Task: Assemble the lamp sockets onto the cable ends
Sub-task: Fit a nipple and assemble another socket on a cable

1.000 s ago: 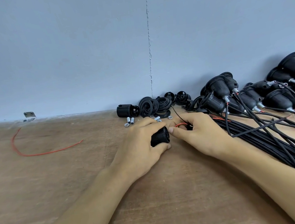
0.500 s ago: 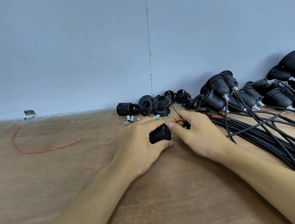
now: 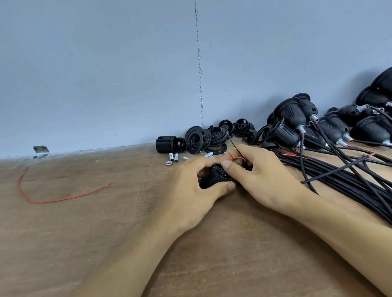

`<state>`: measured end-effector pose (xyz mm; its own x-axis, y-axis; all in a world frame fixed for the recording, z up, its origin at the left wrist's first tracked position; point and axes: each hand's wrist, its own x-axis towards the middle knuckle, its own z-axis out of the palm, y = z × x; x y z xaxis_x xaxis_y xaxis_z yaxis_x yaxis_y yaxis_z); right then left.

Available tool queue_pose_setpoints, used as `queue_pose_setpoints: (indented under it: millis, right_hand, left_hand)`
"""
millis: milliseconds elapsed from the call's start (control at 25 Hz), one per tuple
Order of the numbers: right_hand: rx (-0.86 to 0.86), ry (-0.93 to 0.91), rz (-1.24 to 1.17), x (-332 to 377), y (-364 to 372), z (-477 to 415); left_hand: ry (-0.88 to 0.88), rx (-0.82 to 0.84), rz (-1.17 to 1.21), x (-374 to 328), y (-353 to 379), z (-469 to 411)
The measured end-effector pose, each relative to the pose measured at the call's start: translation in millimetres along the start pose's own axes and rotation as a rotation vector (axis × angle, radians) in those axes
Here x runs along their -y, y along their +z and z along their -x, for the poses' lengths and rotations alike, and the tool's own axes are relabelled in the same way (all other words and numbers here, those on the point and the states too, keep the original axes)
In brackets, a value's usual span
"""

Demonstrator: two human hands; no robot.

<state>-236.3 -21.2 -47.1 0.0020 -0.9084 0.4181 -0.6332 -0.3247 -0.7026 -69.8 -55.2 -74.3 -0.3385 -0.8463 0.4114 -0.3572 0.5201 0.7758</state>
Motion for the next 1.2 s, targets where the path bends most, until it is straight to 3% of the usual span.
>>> queue_pose_setpoints:
  millis: [320,600,760,1200]
  right_hand:
    - [0.020,0.091,-0.111,-4.0,-5.5,-3.8]
    - [0.067,0.138,-0.521,-9.9,-7.9,-4.9]
    - [0.148,0.165,-0.494,-12.6,-9.2,-6.9]
    - [0.169,0.108,-0.439,-2.9,-4.7,-3.3]
  left_hand:
    - [-0.001,-0.029,0.006,-1.4,0.6,-0.9]
    - [-0.074,-0.053,0.055,9.3,-11.1,-4.9]
    - [-0.070,-0.048,0.064,9.4,-11.2,-5.4]
    - [0.045,-0.081,0.027,8.9,-9.4,-3.4]
